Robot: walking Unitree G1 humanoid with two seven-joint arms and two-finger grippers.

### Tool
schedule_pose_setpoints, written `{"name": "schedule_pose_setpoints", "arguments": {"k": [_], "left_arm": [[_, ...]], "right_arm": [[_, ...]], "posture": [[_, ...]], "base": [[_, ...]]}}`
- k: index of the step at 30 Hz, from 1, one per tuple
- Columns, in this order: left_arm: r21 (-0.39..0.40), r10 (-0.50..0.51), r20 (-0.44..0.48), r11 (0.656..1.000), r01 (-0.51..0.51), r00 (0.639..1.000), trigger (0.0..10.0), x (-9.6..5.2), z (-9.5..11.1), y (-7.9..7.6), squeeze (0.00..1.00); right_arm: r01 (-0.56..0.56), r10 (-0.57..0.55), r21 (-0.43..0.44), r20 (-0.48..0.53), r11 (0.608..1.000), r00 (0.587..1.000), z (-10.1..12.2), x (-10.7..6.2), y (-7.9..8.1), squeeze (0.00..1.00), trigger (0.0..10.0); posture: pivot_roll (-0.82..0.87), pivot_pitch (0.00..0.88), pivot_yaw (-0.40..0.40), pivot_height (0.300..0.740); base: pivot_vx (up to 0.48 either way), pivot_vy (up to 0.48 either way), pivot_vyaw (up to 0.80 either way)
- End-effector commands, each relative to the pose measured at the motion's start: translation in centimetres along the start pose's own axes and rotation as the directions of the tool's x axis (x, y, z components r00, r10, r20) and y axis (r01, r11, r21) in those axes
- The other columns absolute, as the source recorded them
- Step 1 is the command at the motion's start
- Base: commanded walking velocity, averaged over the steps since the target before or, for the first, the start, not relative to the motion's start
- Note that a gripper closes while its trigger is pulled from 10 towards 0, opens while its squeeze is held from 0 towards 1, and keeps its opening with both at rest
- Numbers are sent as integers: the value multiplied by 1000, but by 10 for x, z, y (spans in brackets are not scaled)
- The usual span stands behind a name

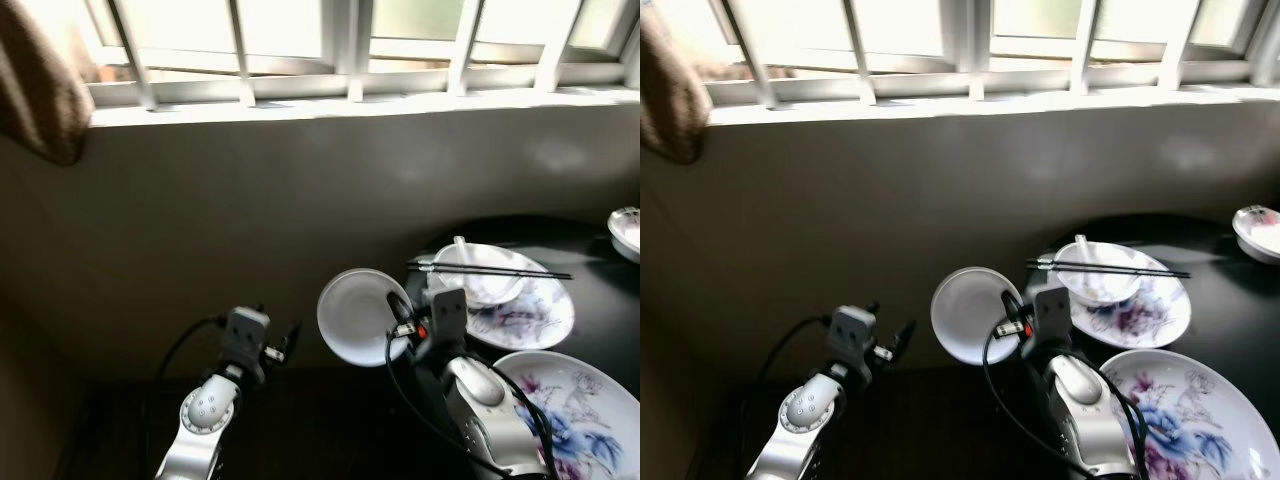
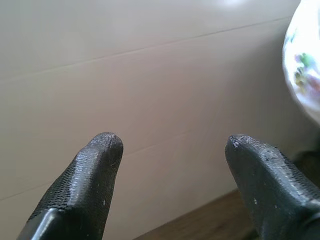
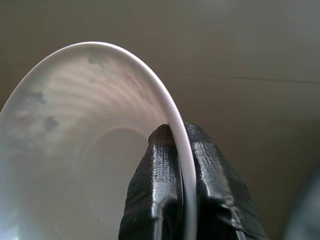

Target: Kitchen organization

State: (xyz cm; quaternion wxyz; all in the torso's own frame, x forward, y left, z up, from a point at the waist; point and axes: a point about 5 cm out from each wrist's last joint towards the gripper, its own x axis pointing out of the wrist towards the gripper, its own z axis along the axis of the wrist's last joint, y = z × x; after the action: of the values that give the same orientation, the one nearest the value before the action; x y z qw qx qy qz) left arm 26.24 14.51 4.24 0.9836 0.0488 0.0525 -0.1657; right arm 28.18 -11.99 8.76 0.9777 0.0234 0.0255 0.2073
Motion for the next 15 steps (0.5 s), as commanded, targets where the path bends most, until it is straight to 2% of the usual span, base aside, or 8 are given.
{"name": "schedule_pose_setpoints", "arguments": {"k": [1, 5, 15], "left_arm": [[-15, -15, 12, 1000, 15, 1000, 10000, 1, 2, -7, 0], [-25, -9, 17, 1000, 9, 1000, 10000, 1, 2, -7, 0], [-33, -6, 19, 999, 6, 1000, 10000, 2, 2, -7, 0]], "right_arm": [[8, -8, -21, -6, 1000, 1000, -2, -4, -5, 0, 0], [2, -3, -32, -10, 999, 1000, -4, -5, -4, 0, 0], [25, -26, -37, -8, 999, 1000, -5, -4, -8, 0, 0]], "posture": [[-28, 0, 0, 740], [-27, 0, -2, 740], [-26, 0, -6, 740]], "base": [[0, 0, 800], [0, 0, 800], [0, 469, 800]]}}
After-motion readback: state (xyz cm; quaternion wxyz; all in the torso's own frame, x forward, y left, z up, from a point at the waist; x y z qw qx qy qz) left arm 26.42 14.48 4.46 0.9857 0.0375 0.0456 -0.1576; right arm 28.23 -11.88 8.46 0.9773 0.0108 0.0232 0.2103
